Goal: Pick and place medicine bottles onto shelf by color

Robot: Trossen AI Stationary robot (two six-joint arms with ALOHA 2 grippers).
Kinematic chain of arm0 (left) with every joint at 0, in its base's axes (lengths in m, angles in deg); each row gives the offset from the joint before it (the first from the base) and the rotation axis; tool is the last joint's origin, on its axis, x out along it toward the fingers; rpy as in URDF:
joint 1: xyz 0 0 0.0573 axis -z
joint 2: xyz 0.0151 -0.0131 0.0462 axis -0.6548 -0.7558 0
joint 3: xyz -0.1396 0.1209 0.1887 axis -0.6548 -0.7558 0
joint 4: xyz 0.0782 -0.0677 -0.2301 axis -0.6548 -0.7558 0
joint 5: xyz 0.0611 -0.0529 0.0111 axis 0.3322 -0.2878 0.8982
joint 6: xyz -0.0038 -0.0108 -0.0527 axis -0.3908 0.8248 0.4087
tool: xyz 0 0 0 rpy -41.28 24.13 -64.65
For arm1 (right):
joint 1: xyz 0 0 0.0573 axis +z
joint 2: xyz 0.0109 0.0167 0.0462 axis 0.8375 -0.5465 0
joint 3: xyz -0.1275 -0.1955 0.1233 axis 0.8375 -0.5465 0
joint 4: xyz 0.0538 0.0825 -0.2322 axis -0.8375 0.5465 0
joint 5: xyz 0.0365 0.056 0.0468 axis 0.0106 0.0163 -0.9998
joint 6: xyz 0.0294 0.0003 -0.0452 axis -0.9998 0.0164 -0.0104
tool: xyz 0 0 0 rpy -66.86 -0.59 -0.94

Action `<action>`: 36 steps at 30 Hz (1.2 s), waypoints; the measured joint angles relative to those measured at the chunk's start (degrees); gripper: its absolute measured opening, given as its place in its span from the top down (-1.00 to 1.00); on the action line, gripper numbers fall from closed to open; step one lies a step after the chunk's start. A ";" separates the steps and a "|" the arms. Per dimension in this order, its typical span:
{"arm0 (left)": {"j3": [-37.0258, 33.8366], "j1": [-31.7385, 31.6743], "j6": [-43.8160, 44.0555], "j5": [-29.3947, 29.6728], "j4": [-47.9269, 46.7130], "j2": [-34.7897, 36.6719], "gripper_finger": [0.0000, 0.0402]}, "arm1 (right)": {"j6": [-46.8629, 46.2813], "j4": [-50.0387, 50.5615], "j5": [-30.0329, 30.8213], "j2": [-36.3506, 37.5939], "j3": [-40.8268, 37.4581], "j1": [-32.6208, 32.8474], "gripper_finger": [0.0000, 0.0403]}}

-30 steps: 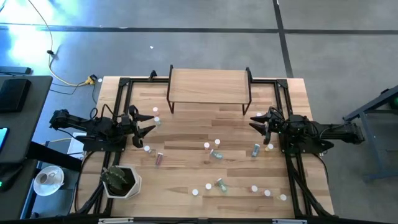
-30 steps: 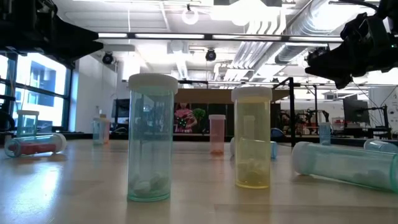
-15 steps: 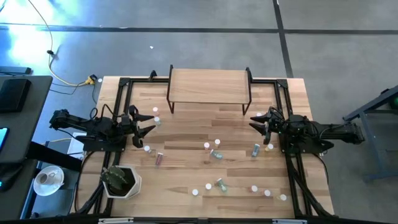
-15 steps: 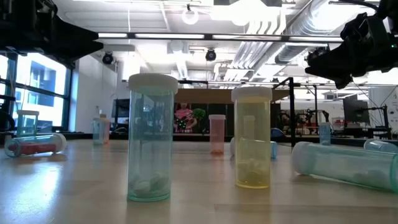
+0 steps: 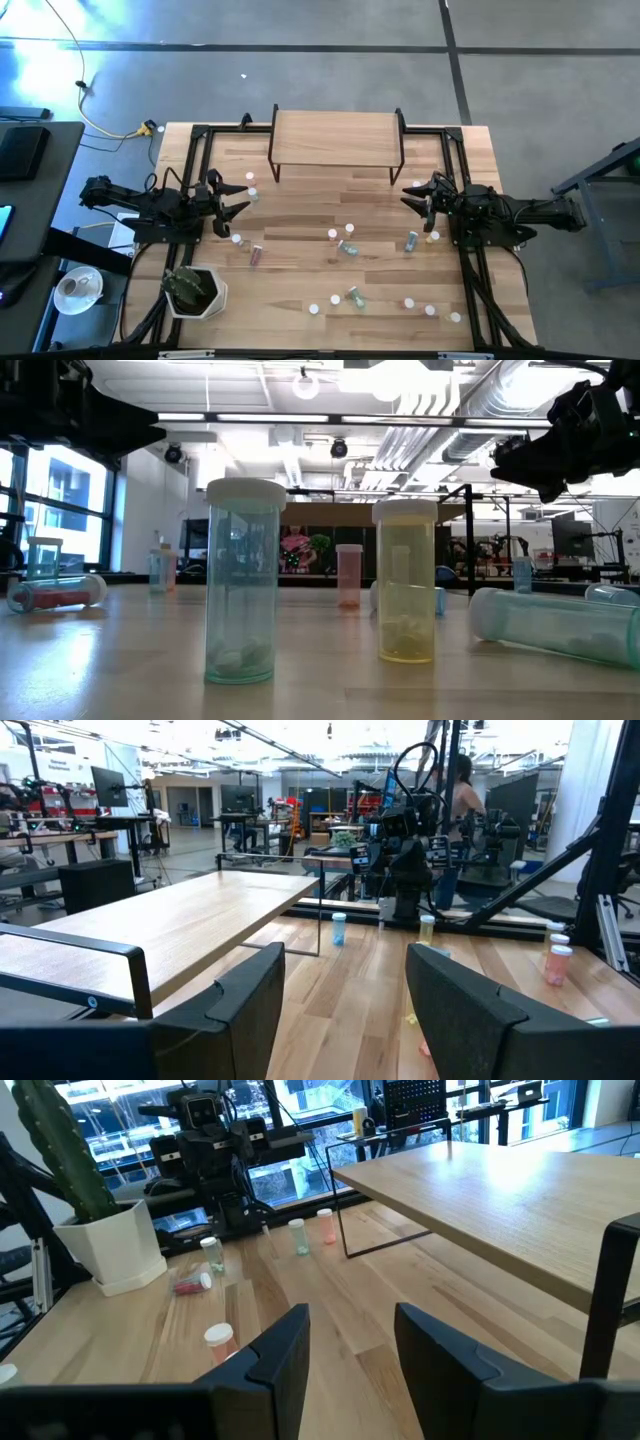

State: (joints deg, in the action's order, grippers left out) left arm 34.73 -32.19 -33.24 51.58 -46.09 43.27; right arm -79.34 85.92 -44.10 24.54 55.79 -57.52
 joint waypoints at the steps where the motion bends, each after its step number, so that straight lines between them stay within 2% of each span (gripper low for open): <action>1: 0.00 0.00 0.00 0.00 -0.01 0.00 0.01 | 0.00 0.00 0.00 0.01 0.00 0.00 0.30; 36: 0.00 0.00 -0.01 0.00 0.00 0.01 0.01 | -1.77 -0.06 0.00 0.00 0.00 -0.02 0.30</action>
State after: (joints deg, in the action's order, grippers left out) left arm 34.73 -32.19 -33.25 51.58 -46.09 43.28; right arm -81.11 85.86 -44.10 24.55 55.80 -57.54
